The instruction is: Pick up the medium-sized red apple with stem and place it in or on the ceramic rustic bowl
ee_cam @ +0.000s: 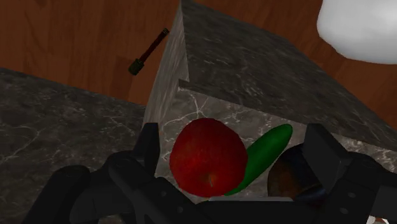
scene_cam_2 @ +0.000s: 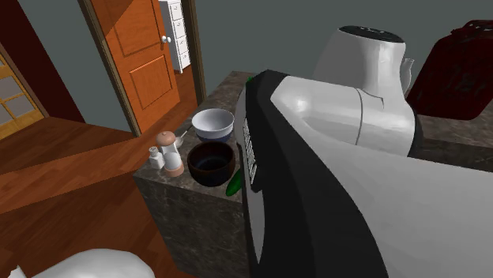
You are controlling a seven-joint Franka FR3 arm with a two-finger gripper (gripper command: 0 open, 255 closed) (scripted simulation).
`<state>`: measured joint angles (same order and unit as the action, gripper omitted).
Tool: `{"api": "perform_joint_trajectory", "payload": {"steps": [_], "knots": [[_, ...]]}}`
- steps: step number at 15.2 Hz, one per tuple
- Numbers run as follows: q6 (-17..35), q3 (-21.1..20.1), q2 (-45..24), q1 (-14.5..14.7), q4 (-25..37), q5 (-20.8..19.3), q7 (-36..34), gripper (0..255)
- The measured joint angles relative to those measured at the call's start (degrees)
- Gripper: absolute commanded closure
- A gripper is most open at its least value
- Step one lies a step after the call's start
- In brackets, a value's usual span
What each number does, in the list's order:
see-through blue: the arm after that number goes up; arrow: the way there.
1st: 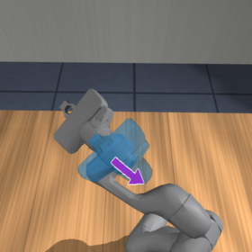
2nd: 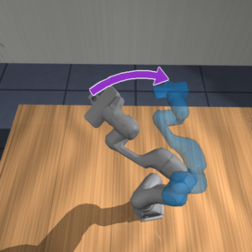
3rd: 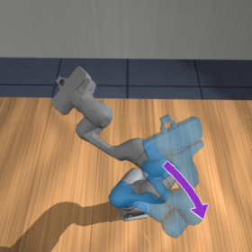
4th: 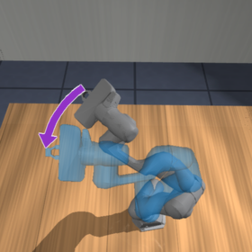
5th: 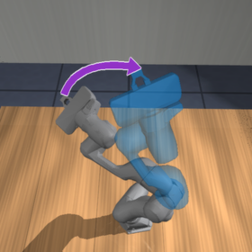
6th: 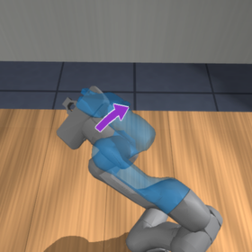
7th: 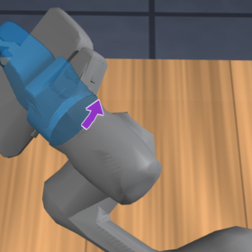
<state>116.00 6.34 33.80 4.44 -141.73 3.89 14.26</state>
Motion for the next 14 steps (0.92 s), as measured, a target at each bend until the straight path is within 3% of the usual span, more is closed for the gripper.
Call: {"api": "perform_joint_trajectory", "payload": {"steps": [9, 14], "knots": [[23.6, 4.15, -16.06, 6.2, 1.76, 4.59, 16.6, 0], [31.79, 5.63, -23.68, 9.79, 4.93, 9.87, 25.66, 0]]}}
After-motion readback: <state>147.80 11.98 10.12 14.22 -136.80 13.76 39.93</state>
